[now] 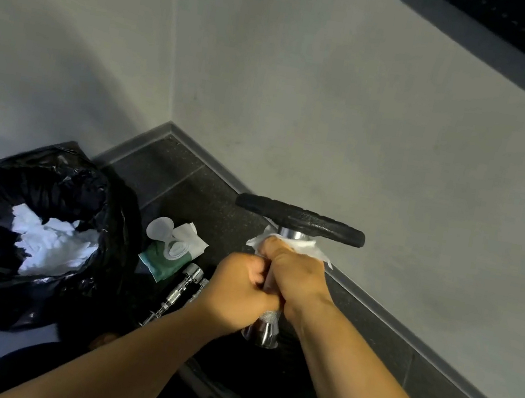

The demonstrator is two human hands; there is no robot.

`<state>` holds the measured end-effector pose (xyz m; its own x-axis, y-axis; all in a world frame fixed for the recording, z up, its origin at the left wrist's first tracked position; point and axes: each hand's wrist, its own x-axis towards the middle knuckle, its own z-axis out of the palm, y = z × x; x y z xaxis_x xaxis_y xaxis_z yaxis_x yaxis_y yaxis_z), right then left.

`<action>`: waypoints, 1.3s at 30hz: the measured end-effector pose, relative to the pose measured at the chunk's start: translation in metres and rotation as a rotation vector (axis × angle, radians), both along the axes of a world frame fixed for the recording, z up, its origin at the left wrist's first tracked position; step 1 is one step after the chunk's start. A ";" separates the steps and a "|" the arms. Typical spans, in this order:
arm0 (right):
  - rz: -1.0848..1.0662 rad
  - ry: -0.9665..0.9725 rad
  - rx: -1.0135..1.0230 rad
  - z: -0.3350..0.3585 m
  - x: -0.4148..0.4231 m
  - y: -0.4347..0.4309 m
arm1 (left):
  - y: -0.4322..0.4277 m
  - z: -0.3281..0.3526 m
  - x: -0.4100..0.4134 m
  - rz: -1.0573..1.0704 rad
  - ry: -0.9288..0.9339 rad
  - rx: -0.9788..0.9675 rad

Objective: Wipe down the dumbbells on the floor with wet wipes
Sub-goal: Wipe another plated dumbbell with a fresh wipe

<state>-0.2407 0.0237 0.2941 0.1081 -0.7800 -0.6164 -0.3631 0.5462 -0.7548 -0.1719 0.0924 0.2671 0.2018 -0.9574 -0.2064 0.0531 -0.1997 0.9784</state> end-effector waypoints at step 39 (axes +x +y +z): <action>1.084 0.363 -0.335 0.177 -0.117 0.090 | 0.062 0.135 -0.058 0.183 0.012 0.037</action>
